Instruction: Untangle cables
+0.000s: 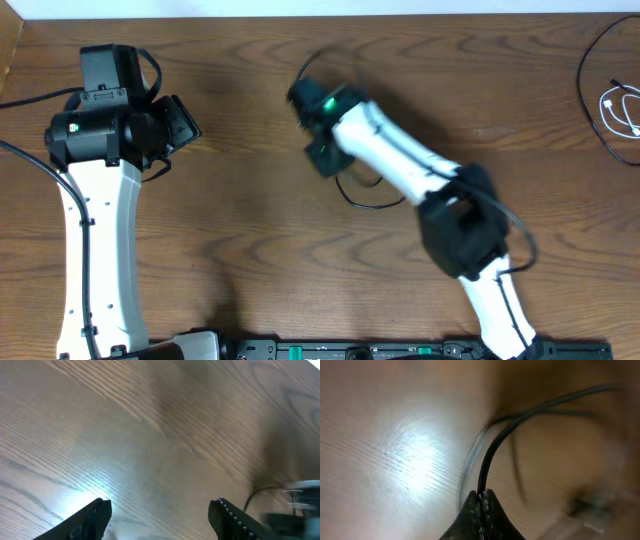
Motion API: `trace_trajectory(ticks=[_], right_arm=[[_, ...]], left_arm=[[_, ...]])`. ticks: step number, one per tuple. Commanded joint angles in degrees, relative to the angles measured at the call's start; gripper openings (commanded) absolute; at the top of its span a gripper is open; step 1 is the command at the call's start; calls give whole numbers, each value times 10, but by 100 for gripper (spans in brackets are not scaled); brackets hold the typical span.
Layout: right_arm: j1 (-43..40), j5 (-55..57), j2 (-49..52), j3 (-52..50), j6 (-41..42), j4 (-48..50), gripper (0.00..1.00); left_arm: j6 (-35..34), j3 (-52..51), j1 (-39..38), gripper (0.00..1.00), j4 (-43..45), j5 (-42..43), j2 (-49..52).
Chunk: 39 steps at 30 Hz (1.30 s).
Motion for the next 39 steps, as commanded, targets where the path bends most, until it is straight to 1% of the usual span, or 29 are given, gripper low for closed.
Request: trace_trajectory(ticks=[1,3,8,17,21,26,29,31,33,35,39], right_arm=[[-57,13,-100,76,12,-23,1],[-107,13,-142,109,3,-31,1],[-230,11,-224,134,-1,-3,1],[-464,8,-341,142,0,107,1],[-544,9,-368,142,-1,139,1],[-623,7,-369,142,9,148,1],[-643,-38,-359,141,12,126,1],[-643,-65,-348,141,12,111,1],[-636,-85,-334,141,12,93,3],[-625,-110,-315,141,6,70,7],[-593,-150,-271,141,-8,23,22]], left_arm=[[6,-1,3,68,-2,-10,1],[6,-1,3,68,-2,-10,1],[5,-1,3,67,1,-9,1],[5,-1,3,68,7,-5,1],[5,-1,2,67,10,-1,1],[5,-1,2,67,19,-1,1],[4,-1,2,67,21,-1,1],[-8,-1,2,67,22,2,1],[-9,-1,2,68,22,21,1],[-9,-1,2,67,22,42,2],[-9,-1,-2,68,21,57,10]])
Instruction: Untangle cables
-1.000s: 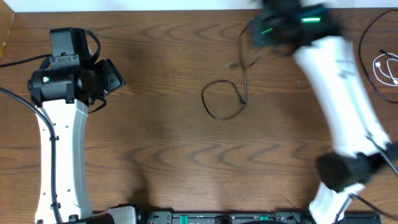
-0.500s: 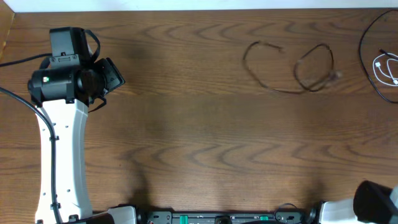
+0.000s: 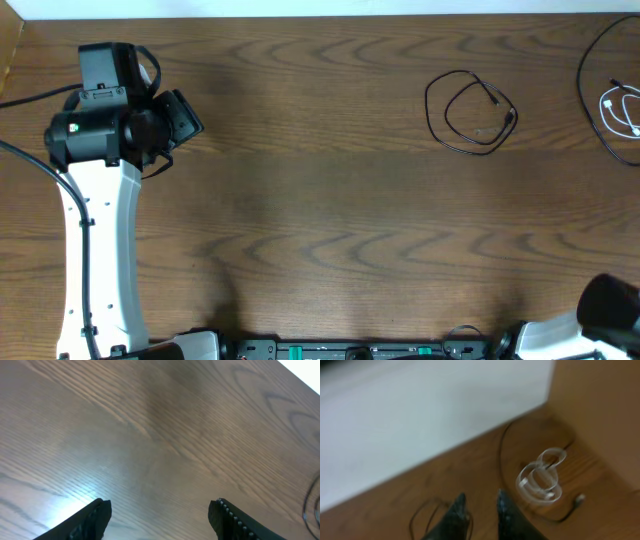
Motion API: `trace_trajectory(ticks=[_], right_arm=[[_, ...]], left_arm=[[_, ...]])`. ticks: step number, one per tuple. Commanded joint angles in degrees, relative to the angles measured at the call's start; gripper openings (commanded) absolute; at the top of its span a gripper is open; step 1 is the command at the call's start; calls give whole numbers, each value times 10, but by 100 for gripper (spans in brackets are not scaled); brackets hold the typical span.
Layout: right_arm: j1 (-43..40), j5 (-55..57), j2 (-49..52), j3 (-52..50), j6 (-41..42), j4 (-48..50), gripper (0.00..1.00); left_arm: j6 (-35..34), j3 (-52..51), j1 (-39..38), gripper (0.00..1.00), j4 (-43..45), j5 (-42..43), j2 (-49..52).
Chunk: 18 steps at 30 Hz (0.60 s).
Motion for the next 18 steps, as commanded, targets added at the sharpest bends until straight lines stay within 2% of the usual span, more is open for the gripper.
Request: trace_trajectory(ticks=[1,2,10,12,18], right_arm=[[35,-67,45,3,-20,-27,25],[49,-82,64,3,-36,-39,31],[136,-85,173,3,-126,-66,50],[155,-74,196,3,-140,-72,53],[207,-19,269,2,-155,-122,54]], left_arm=[[-5,-1,-3,67,1,23,12],[-5,-1,-8,67,0,23,17],[0,-2,-55,67,0,24,47],[11,-2,-70,67,0,24,54],[15,-2,-109,67,1,24,73]])
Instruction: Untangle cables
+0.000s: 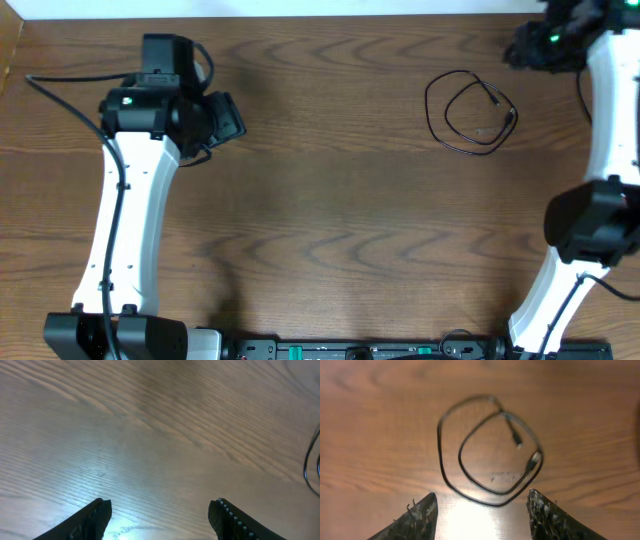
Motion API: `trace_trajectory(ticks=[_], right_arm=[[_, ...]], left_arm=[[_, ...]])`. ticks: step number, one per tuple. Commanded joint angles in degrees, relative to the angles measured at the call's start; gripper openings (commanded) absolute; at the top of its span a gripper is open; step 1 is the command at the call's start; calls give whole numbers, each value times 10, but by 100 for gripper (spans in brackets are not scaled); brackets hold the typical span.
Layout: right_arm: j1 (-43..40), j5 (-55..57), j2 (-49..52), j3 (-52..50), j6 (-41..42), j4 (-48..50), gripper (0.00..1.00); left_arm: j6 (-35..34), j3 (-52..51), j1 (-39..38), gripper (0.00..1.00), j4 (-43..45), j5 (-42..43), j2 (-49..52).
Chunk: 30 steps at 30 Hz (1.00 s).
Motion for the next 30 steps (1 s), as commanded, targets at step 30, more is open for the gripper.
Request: trace_trajectory(ticks=[30], right_arm=[[140,113,210,-1,-136,-14,89]], left_arm=[[10,-2,-49,74,0,0,22]])
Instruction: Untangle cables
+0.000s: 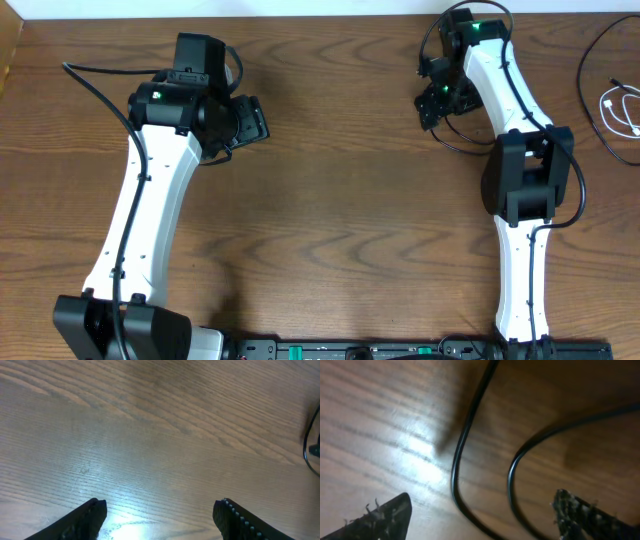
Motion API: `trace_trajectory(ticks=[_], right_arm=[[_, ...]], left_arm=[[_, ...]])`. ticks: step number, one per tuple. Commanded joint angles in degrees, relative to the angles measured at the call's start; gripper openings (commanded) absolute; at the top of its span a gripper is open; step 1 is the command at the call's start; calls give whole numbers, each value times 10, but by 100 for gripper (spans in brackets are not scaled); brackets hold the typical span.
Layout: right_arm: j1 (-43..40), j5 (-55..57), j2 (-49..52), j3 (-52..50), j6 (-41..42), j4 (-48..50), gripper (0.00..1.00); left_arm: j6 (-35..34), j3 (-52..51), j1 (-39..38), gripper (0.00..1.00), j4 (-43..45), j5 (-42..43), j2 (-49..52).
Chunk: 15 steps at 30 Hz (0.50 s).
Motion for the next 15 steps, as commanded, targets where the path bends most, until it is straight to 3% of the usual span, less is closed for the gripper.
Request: trace_trajectory(ticks=[1,15], right_arm=[[-3,7,6,-1,-6,13,91],[3,7,6,-90,40,83,75]], left_arm=[[10,-2,-1,73,-1,-3,2],[10,-2,-1,74,-1,-3,2]])
